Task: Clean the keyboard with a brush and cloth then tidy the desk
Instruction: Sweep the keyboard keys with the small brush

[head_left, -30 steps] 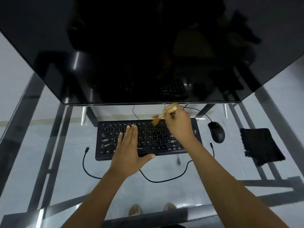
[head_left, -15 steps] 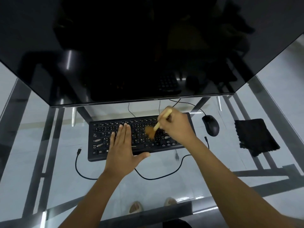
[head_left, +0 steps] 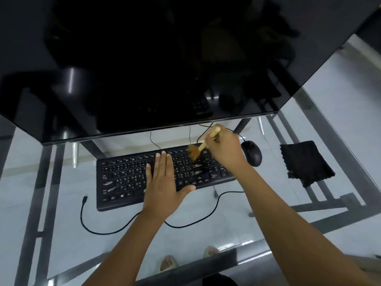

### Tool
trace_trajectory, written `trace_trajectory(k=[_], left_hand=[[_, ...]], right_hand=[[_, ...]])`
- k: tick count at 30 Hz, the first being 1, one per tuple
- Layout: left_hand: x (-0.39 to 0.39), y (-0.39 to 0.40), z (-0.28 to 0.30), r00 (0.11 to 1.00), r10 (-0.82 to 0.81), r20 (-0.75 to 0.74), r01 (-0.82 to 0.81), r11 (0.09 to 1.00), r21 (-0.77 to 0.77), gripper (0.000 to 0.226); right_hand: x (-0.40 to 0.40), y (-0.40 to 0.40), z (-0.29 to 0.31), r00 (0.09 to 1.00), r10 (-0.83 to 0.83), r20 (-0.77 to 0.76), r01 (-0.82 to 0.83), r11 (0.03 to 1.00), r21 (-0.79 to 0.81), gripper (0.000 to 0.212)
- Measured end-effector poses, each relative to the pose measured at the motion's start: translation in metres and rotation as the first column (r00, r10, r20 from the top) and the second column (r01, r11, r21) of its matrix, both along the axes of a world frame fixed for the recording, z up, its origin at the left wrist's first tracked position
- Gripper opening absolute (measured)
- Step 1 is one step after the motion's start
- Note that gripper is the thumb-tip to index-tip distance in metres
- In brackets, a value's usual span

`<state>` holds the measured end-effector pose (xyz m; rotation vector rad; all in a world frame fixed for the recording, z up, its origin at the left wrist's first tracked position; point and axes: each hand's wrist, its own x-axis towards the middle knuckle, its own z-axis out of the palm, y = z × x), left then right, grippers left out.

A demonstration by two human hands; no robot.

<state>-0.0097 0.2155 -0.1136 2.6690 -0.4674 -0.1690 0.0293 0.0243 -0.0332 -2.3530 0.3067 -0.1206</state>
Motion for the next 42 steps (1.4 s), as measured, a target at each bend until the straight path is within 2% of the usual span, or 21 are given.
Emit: trace_trajectory(k=[2, 5, 7, 9, 11, 12, 14, 16, 18, 19, 21, 23, 26, 28, 31, 33, 34, 36, 38, 40, 42], left_hand=[[0.002, -0.009, 0.001, 1.0, -0.016, 0.007, 0.016, 1.0, 0.003, 0.109], [0.004, -0.02, 0.0, 0.999, -0.048, 0.017, 0.048, 0.999, 0.018, 0.107], [0.004, -0.025, -0.003, 0.997, -0.073, 0.013, 0.072, 0.997, 0.041, 0.109], [0.004, -0.029, -0.005, 0.996, -0.086, 0.01, 0.085, 0.995, 0.051, 0.11], [0.003, -0.03, -0.007, 0.995, -0.096, 0.007, 0.095, 0.994, 0.06, 0.111], [0.002, -0.03, -0.008, 0.995, -0.1, 0.003, 0.099, 0.993, 0.068, 0.111], [0.002, -0.031, -0.008, 0.995, -0.1, -0.001, 0.1, 0.992, 0.072, 0.111], [0.002, -0.031, -0.008, 0.995, -0.096, 0.001, 0.096, 0.993, 0.064, 0.109], [0.002, -0.03, -0.007, 0.995, -0.104, 0.009, 0.103, 0.992, 0.068, 0.109], [0.002, -0.03, -0.007, 0.994, -0.108, 0.008, 0.107, 0.992, 0.072, 0.109], [0.002, -0.028, -0.008, 0.994, -0.109, 0.006, 0.108, 0.992, 0.071, 0.108], [0.002, -0.028, -0.007, 0.994, -0.105, 0.0, 0.105, 0.993, 0.062, 0.108], [0.002, -0.027, -0.007, 0.994, -0.113, -0.006, 0.113, 0.991, 0.073, 0.107], [0.003, -0.025, -0.007, 0.993, -0.119, -0.015, 0.12, 0.99, 0.069, 0.108], [0.003, -0.021, 0.0, 0.992, -0.122, -0.011, 0.121, 0.992, -0.036, 0.103], [0.004, -0.012, 0.005, 0.995, -0.098, 0.023, 0.1, 0.991, -0.094, 0.098], [0.005, -0.007, 0.007, 0.997, -0.075, 0.036, 0.078, 0.991, -0.105, 0.097], [0.004, 0.006, 0.008, 0.999, -0.026, 0.034, 0.029, 0.994, -0.106, 0.097], [0.003, 0.019, 0.006, 0.999, 0.02, 0.029, -0.017, 0.995, -0.095, 0.098], [0.002, 0.03, 0.003, 0.998, 0.05, 0.026, -0.047, 0.995, -0.093, 0.099], [-0.003, 0.041, 0.0, 0.998, 0.067, 0.016, -0.065, 0.992, -0.113, 0.097]], right_hand=[[0.0, -0.01, 0.002, 0.991, -0.103, 0.086, 0.105, 0.994, -0.013, 0.007], [-0.003, -0.019, 0.004, 0.999, 0.019, -0.029, -0.018, 0.999, 0.039, 0.009], [-0.005, -0.026, 0.007, 0.997, -0.045, 0.064, 0.048, 0.998, -0.038, 0.01], [-0.006, -0.035, 0.011, 0.982, -0.14, 0.128, 0.141, 0.99, 0.004, 0.011], [-0.009, -0.038, 0.011, 0.999, -0.042, -0.028, 0.043, 0.997, 0.069, 0.012], [-0.011, -0.037, 0.009, 0.995, 0.036, -0.092, -0.033, 0.999, 0.032, 0.011], [-0.013, -0.039, 0.008, 1.0, -0.002, -0.003, 0.002, 0.999, -0.043, 0.012], [-0.014, -0.046, 0.008, 0.994, -0.083, 0.077, 0.081, 0.996, 0.035, 0.012], [-0.014, -0.049, 0.007, 0.998, -0.023, -0.066, 0.029, 0.996, 0.087, 0.011], [-0.015, -0.049, 0.006, 0.991, 0.013, -0.133, -0.009, 1.0, 0.029, 0.012], [-0.015, -0.048, 0.005, 0.996, -0.073, -0.043, 0.07, 0.995, -0.072, 0.011], [-0.015, -0.05, 0.009, 0.989, -0.139, 0.048, 0.141, 0.99, -0.027, 0.01], [-0.015, -0.046, 0.011, 0.994, -0.023, -0.107, 0.023, 1.0, -0.004, 0.012], [-0.016, -0.041, 0.01, 0.997, -0.072, -0.008, 0.071, 0.994, -0.078, 0.011], [-0.016, -0.037, 0.012, 0.981, -0.163, 0.11, 0.154, 0.985, 0.082, 0.006], [-0.015, -0.026, 0.008, 0.997, -0.074, 0.012, 0.07, 0.977, 0.204, 0.005], [-0.015, -0.021, 0.004, 1.0, -0.026, -0.013, 0.028, 0.984, 0.174, 0.005], [-0.014, -0.009, 0.0, 0.997, -0.032, 0.077, 0.027, 0.998, 0.061, 0.006], [-0.009, 0.0, 0.001, 0.985, -0.062, 0.163, 0.046, 0.994, 0.1, 0.006], [-0.004, 0.009, 0.0, 0.997, 0.026, 0.071, -0.039, 0.981, 0.191, 0.004], [-0.002, 0.022, -0.002, 0.987, 0.159, 0.018, -0.16, 0.978, 0.133, 0.005]])
